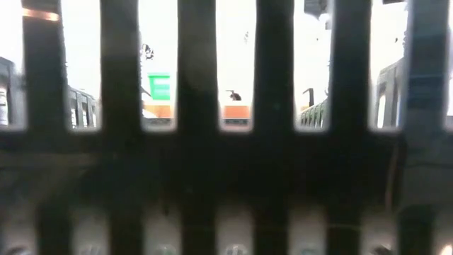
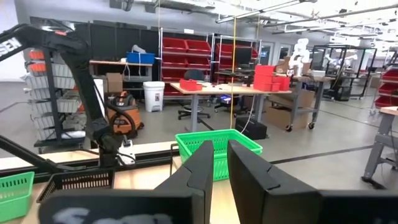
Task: Stack baskets on shelf by color
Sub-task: Stack the green bin on top of the green bins on the shelf
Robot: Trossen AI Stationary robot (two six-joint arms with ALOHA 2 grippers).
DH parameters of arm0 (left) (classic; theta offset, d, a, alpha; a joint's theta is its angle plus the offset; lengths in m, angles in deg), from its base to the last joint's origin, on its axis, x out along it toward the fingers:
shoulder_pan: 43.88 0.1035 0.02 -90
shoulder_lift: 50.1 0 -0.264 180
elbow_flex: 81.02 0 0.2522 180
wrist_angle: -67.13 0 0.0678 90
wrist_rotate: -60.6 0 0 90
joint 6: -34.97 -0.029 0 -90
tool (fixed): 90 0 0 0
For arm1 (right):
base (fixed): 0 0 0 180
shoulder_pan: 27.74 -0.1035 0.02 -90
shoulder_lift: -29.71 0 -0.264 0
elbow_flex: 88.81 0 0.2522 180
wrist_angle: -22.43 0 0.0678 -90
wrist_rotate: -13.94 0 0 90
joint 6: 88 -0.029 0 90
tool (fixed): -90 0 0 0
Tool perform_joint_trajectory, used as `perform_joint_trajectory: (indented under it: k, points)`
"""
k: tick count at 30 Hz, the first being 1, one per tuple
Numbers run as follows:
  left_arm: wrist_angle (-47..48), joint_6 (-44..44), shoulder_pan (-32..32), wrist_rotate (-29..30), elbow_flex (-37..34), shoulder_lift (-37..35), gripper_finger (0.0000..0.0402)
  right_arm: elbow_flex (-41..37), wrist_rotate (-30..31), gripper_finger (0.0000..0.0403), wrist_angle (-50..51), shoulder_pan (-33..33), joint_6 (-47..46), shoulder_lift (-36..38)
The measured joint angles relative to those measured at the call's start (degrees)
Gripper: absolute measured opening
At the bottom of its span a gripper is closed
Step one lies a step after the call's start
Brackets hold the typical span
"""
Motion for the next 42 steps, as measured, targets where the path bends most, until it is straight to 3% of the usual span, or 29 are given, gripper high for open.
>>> perform_joint_trajectory:
  k: [10, 15, 20, 24, 31, 34, 38, 42]
  points:
    - [1.7, 2.3, -0.4, -1.6, 0.1, -2.9, 0.0072, 0.0, 0.0, 0.0043, -0.9, 0.0, -0.4, -0.3]
    - [9.2, 2.9, 0.2, -0.9, 1.1, -6.6, 0.0072, 0.0, 0.0, 0.0043, -0.9, 0.0, -0.4, -2.0]
    - [13.3, 1.2, -0.4, 0.8, 1.3, -5.0, 0.0076, -0.1, 0.0, 0.0043, -1.4, 0.0, -0.4, -3.1]
    - [12.8, 2.0, -0.4, 0.8, 1.3, -3.7, 0.0109, -0.1, 0.0, 0.0043, -1.3, 0.0, -0.4, -3.2]
    - [13.2, 0.2, -1.9, 6.1, 1.2, -3.6, 0.0212, -0.1, 0.0, 0.0043, -1.3, 0.0, -0.3, -3.2]
    - [13.1, 0.2, -2.3, 6.1, 0.6, -2.5, 0.0233, -0.1, 0.0, 0.0043, -1.3, 0.0, 0.4, -3.2]
    - [12.7, -2.0, -2.8, 4.1, -0.5, 0.4, 0.0222, -0.1, 0.0, 0.0043, -1.4, 0.0, 1.2, -3.1]
    - [12.7, -4.7, -2.7, 3.5, -0.5, 1.6, 0.0181, -0.1, 0.0, 0.0043, -1.4, 0.0, 1.3, -3.1]
